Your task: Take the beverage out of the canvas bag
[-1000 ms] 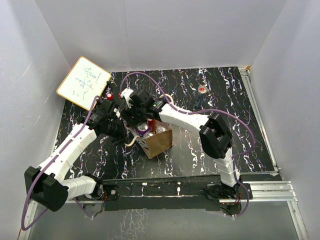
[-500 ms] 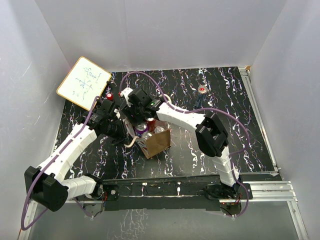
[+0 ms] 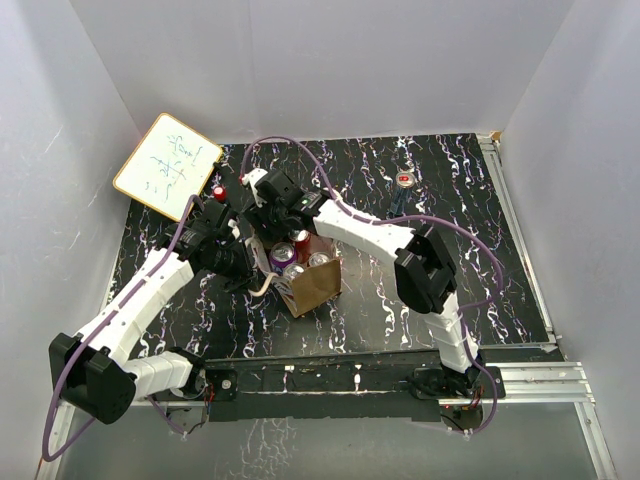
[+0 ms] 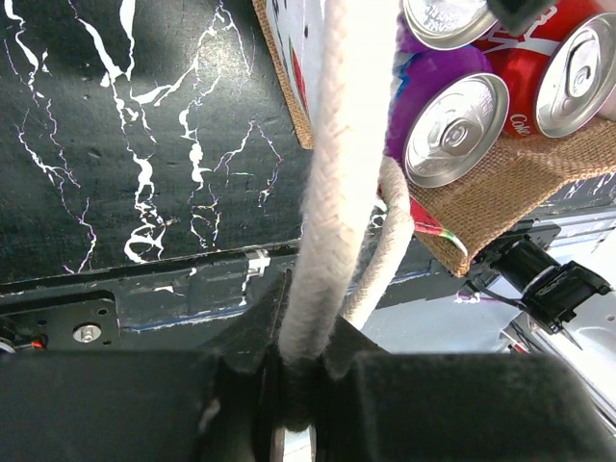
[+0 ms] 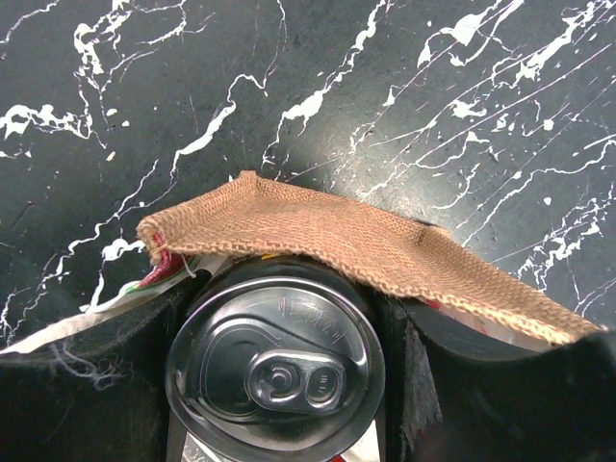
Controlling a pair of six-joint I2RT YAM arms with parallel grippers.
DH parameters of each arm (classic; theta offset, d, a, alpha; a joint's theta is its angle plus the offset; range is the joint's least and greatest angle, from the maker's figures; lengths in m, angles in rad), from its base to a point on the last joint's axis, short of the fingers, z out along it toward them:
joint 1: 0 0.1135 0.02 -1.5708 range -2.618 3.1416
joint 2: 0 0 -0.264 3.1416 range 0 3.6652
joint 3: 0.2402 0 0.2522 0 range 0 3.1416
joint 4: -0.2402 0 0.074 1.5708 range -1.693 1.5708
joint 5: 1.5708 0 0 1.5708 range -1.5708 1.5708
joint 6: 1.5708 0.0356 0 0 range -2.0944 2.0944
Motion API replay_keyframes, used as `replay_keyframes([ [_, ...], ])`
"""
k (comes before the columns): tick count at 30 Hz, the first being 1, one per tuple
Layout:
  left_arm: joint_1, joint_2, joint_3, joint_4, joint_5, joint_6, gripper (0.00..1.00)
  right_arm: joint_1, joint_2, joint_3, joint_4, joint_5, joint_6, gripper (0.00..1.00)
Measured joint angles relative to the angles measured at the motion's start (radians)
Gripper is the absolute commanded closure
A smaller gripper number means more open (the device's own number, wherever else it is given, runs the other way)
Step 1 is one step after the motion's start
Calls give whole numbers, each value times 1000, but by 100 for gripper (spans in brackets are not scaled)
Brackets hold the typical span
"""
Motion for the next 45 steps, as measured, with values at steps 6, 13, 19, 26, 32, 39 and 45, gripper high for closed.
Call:
replay_keyframes([
  [6, 0, -20, -18, 10, 1, -11, 100, 0, -36, 13, -31, 16, 30, 76],
  [13, 0, -27, -34, 13, 4, -23, 100, -5, -186, -42, -32, 57, 85, 80],
  [19, 0, -23, -36, 19, 11, -20, 100, -14, -315, -73, -51, 74, 128, 85],
  [26, 0, -14, -36, 24, 13, -13, 100, -19, -461, -118, -46, 108, 142, 86],
  [32, 0, 26, -35, 21, 13, 8, 100, -19, -617, -233, -6, 177, 130, 90],
  [39, 0, 50, -26, 14, 13, 31, 100, -21, -814, -408, -17, 217, 123, 92],
  [45, 0, 65, -15, 8, 13, 45, 100, -23, -988, -537, -156, 131, 198, 92],
])
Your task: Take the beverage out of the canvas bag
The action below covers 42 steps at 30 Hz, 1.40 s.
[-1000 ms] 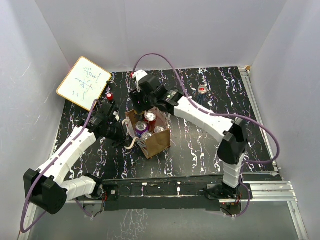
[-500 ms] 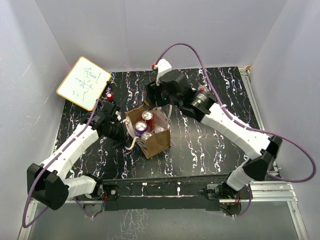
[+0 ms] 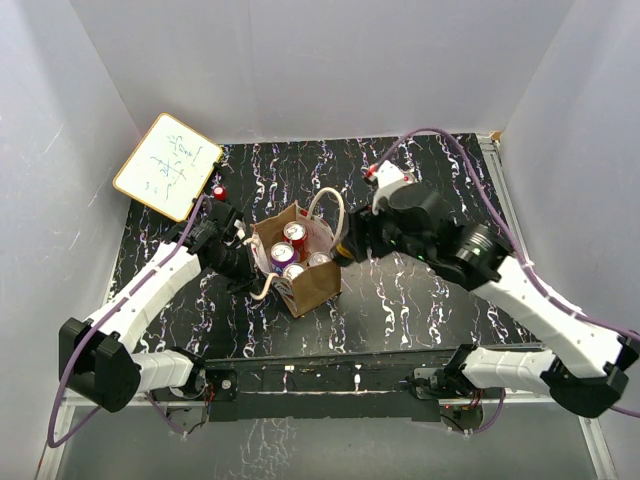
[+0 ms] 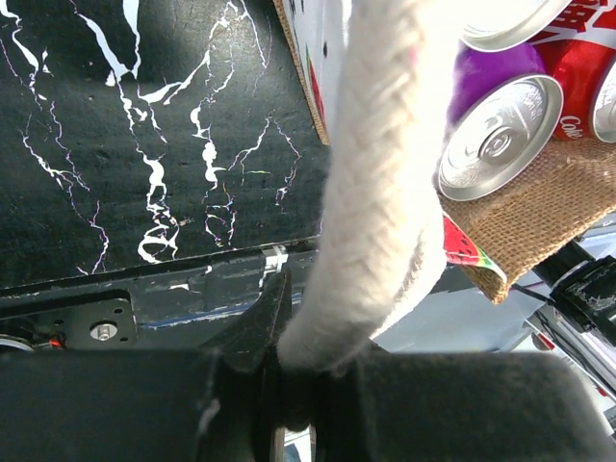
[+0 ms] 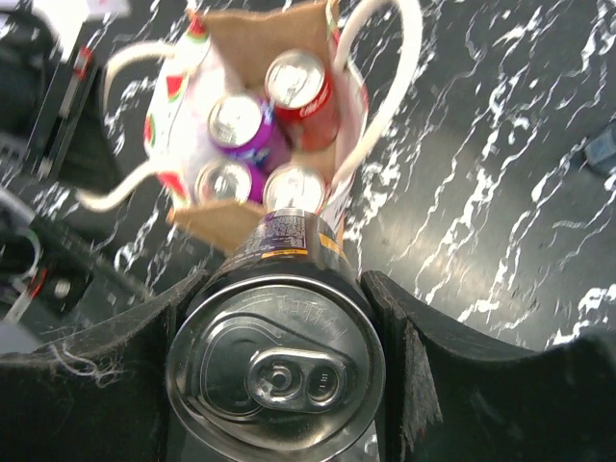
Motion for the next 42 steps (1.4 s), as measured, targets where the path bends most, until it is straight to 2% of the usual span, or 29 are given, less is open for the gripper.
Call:
replay_keyframes([
  [4, 0, 0, 9, -3, -1, 5, 100, 0, -109, -12, -126, -69, 11, 92],
  [8, 0, 3, 22, -3, 0, 7, 100, 2, -205, -45, -177, -67, 26, 92],
  [14, 0, 40, 29, -4, 0, 12, 100, 2, -294, -259, -189, -6, 142, 92],
  [18, 0, 44, 41, -10, -2, 13, 100, 2, -286, -381, -196, 118, 239, 92],
  [24, 0, 45, 63, -16, -10, 12, 100, 1, -188, -401, -156, 364, 312, 92],
  [28, 0, 45, 64, -18, -17, 10, 100, -13, -156, -423, -69, 491, 300, 92],
  [31, 0, 45, 64, -18, -18, 5, 100, -79, -152, -460, 45, 510, 250, 92],
  [34, 0, 45, 66, -18, -22, 5, 100, -204, -118, -467, 133, 478, 215, 92],
  [38, 0, 45, 74, -28, -29, 14, 100, -393, -20, -463, 241, 426, 186, 92],
  [42, 0, 46, 83, -45, -34, 32, 100, -493, 97, -455, 299, 391, 172, 92],
])
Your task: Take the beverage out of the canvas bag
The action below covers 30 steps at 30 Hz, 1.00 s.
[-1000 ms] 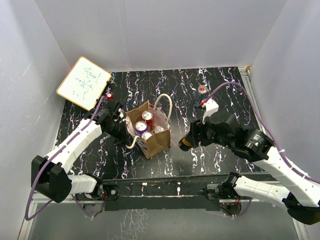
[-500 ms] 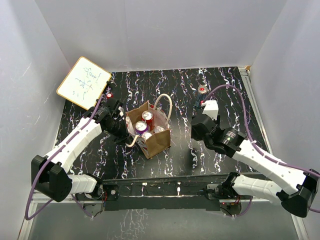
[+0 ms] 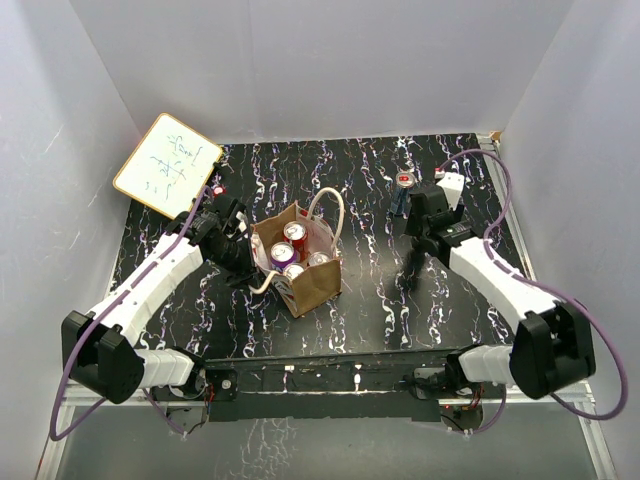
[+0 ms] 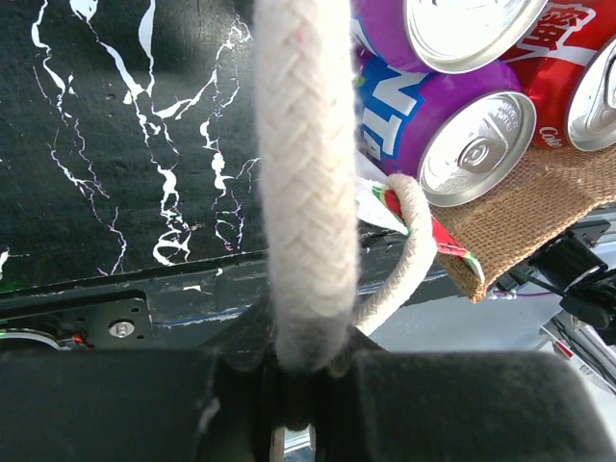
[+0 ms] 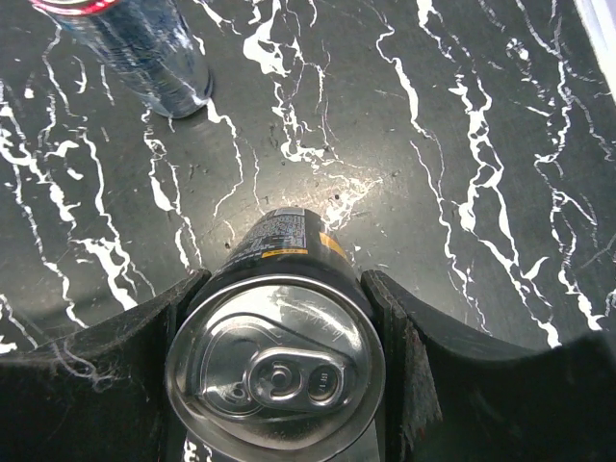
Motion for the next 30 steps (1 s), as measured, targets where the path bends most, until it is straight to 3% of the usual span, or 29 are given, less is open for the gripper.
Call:
replay_keyframes([
  [8, 0, 0, 3, -12, -5, 27, 100, -80, 149, 11, 138, -93, -29, 92],
  [25, 0, -10, 2, -11, -2, 36, 100, -84, 379, 157, 277, -187, -102, 92],
  [30, 0, -11, 2, -11, -10, 36, 100, -84, 401, 175, 286, -180, -104, 74],
])
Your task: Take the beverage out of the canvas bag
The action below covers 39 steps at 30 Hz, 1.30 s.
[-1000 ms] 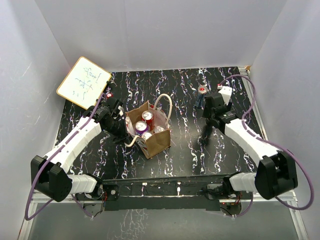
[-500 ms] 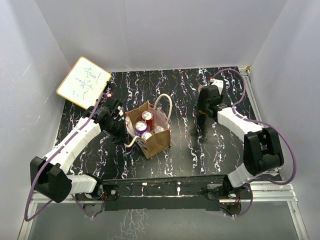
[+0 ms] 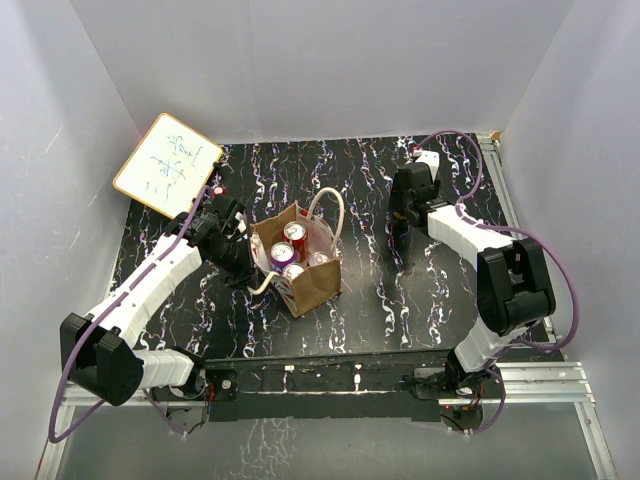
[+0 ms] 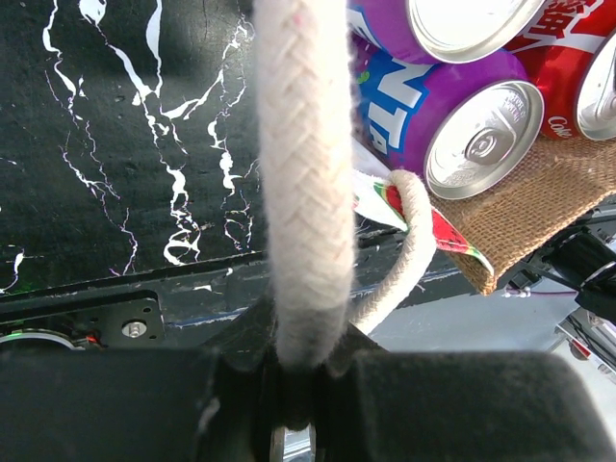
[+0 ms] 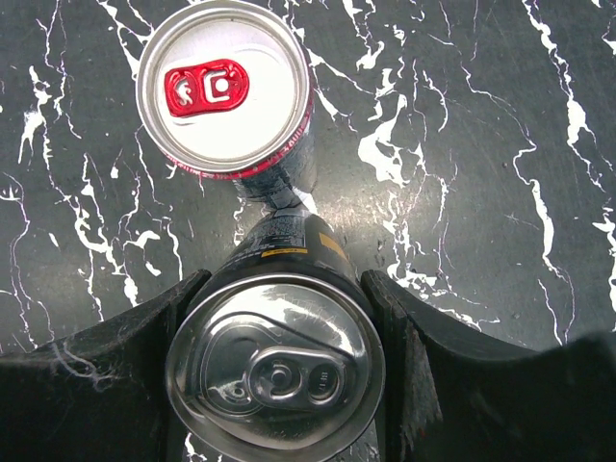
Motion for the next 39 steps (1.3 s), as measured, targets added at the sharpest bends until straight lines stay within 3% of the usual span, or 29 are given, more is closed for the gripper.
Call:
replay_keyframes([
  [3, 0, -2, 0, -1, -4, 0, 100, 0, 16, 18, -2, 0, -1, 57],
  [8, 0, -17, 0, -3, -11, -5, 100, 0, 19, 21, -3, -3, -1, 19],
  [12, 0, -45, 0, -2, -11, -17, 100, 0, 19, 21, -2, -11, -6, 2],
  [19, 0, -74, -34, 20, -3, -42, 100, 0, -9, 36, -53, -30, -29, 0],
  [25, 0, -72, -37, 29, -3, -50, 100, 0, -145, 46, -152, -92, -32, 0],
  [33, 0, -37, -37, 33, 15, -45, 100, 0, -389, 51, -298, -330, -51, 1],
  [39, 1, -50, -41, 67, 55, -37, 100, 0, -441, 134, -396, -565, -24, 1],
])
